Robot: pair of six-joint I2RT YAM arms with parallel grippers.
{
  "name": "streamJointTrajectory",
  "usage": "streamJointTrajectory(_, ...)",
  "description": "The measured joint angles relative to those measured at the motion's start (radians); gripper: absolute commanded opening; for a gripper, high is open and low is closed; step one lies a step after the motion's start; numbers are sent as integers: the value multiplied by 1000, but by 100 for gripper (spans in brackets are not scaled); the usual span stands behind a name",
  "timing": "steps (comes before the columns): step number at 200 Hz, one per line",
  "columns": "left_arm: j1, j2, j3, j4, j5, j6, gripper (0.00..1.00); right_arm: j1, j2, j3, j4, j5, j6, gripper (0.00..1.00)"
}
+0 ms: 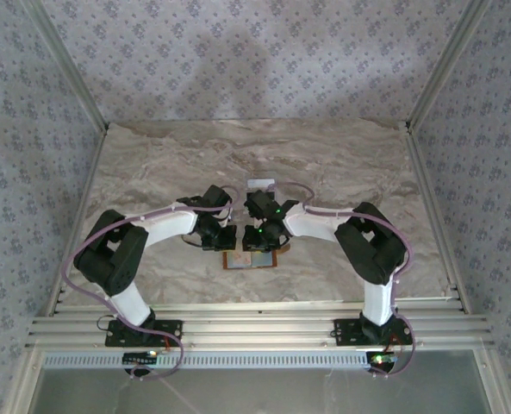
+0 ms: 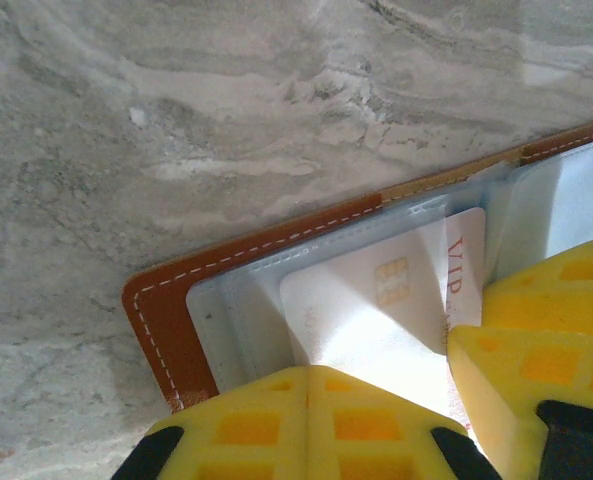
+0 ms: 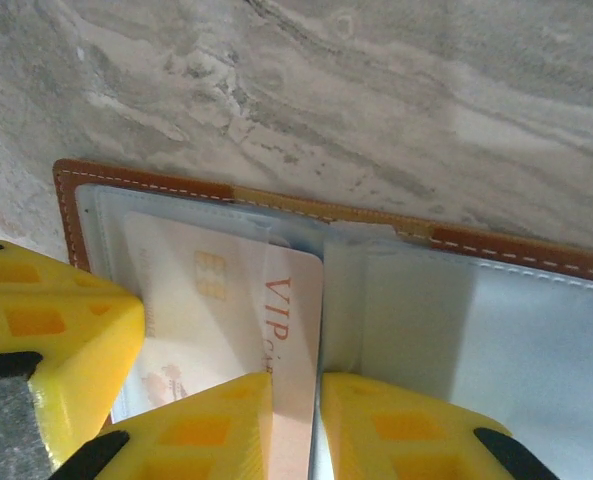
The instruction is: Take the credit cards out of the card holder
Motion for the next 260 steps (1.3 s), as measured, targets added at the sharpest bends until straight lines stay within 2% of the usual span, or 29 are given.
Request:
streamJointTrajectory(81, 0, 11, 9, 0, 3, 0, 5, -95, -37, -220, 391, -276, 97, 21)
streamJointTrajectory(137, 0, 13, 11, -1, 4, 0, 5, -130, -37, -316, 592, -354, 158, 13)
streamJointTrajectory(175, 0, 13, 11, 0, 4, 0, 5, -140, -40, -341, 644, -372, 172, 7)
streamJointTrajectory(260, -4, 23, 14, 18, 10, 9, 5, -172, -102, -362, 588, -360, 141, 6)
